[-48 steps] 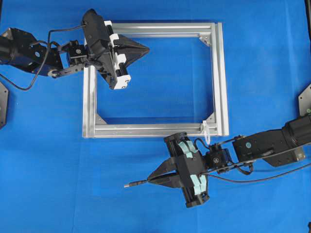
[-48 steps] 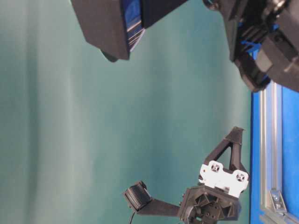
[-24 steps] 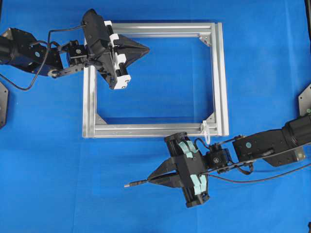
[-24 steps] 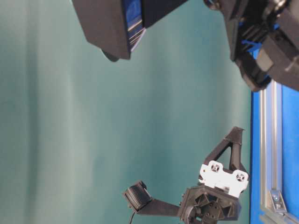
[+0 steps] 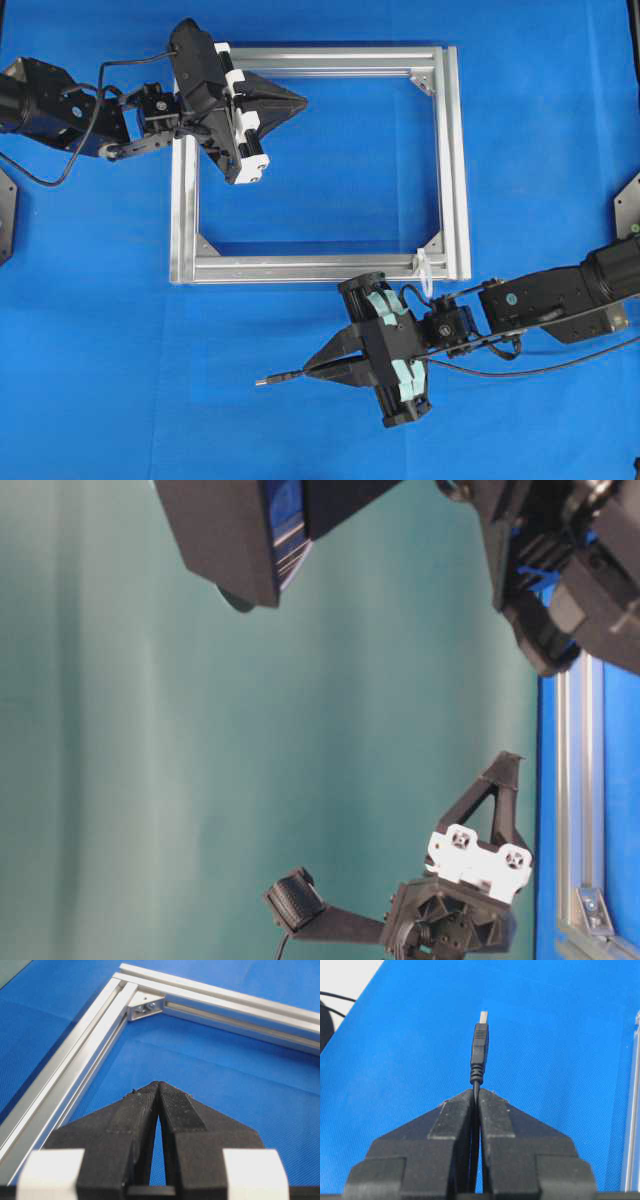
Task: Insert the wire through the string loop located on the right side.
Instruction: 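Lift the cable and carry it right toward the white zip-tie loop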
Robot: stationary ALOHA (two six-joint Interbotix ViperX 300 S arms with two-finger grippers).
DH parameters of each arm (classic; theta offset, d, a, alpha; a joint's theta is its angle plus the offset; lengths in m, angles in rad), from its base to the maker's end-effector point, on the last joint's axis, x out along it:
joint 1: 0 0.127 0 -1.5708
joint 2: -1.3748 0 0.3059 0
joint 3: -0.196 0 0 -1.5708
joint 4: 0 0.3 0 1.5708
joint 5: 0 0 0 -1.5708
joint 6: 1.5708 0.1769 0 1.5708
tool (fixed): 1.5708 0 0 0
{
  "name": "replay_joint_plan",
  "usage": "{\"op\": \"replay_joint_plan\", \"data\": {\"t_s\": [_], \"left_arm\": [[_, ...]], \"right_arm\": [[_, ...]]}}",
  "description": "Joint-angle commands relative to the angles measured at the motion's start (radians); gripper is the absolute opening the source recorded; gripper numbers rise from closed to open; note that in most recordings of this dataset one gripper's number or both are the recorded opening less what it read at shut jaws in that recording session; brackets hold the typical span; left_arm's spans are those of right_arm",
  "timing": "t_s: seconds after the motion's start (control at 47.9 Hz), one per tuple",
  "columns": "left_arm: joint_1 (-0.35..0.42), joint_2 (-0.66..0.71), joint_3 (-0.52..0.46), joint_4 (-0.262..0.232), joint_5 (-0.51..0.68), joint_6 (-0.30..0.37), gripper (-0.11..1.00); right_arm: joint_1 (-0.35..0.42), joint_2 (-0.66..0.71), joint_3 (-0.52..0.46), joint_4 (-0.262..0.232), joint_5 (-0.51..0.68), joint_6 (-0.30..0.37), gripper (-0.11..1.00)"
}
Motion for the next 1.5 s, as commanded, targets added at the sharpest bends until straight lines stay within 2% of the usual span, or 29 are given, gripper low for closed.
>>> {"op": "replay_joint_plan", "data": {"t_s": [0.0, 0.313, 0.648, 0.773, 0.961, 1.233, 1.483], "left_arm": [[-0.002, -0.034, -0.008, 0.003, -0.005, 0.000, 0.00], [-0.003, -0.034, -0.008, 0.003, -0.005, 0.000, 0.00], [-0.003, -0.034, -0.008, 0.003, -0.005, 0.000, 0.00], [-0.008, -0.034, -0.008, 0.003, -0.005, 0.000, 0.00], [-0.018, -0.034, -0.006, 0.003, -0.003, 0.000, 0.00], [-0.020, -0.035, -0.006, 0.003, -0.003, 0.000, 0.00], [-0.025, -0.034, -0.005, 0.003, -0.002, 0.000, 0.00]], "right_arm": [[0.003, -0.029, -0.008, 0.000, -0.003, -0.002, -0.04], [0.015, -0.058, 0.048, 0.006, -0.005, 0.003, -0.04], [0.064, -0.212, 0.268, 0.049, -0.006, 0.012, -0.04], [0.077, -0.282, 0.368, 0.092, -0.009, 0.012, -0.04], [0.104, -0.388, 0.495, 0.130, -0.009, 0.012, -0.04], [0.121, -0.531, 0.624, 0.144, 0.000, 0.012, -0.04], [0.121, -0.580, 0.663, 0.143, -0.006, 0.011, -0.04]]}}
